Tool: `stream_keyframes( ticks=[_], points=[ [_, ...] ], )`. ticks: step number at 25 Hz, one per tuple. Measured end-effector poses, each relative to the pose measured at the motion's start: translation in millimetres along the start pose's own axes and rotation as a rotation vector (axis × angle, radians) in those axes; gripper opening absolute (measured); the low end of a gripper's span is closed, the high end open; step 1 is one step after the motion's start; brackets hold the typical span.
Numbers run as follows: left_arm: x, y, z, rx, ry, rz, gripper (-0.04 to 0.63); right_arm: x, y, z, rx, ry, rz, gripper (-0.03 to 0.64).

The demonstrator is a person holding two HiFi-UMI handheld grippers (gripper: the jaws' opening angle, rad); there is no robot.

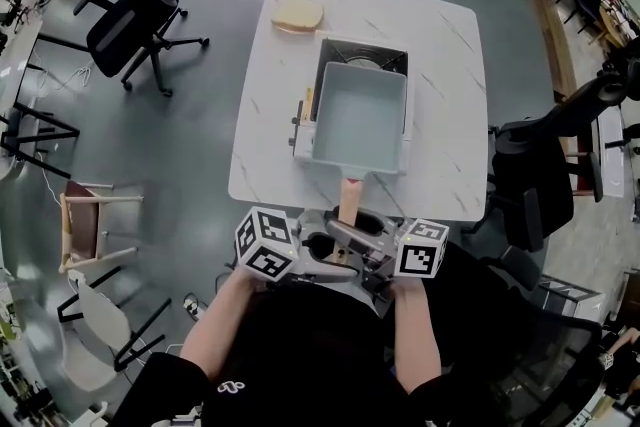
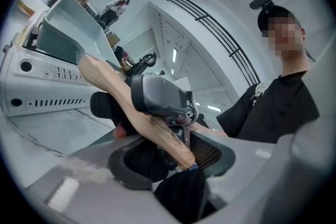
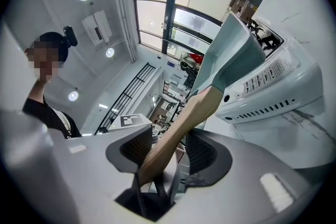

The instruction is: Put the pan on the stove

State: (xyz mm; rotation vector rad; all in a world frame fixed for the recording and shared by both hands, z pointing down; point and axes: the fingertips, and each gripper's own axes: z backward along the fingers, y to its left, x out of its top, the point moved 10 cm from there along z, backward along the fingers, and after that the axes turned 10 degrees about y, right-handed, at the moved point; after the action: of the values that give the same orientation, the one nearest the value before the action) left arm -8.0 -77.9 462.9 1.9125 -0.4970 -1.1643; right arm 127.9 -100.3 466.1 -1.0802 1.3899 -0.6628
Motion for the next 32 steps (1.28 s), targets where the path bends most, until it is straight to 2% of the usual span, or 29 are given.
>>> stream_keyframes(
  ticks=[32],
  points=[
    [35,47,24,0.001,0.002,0.038,0.219,47,-40,-15,-0.01,0.0,-0.045,0.204]
  ],
)
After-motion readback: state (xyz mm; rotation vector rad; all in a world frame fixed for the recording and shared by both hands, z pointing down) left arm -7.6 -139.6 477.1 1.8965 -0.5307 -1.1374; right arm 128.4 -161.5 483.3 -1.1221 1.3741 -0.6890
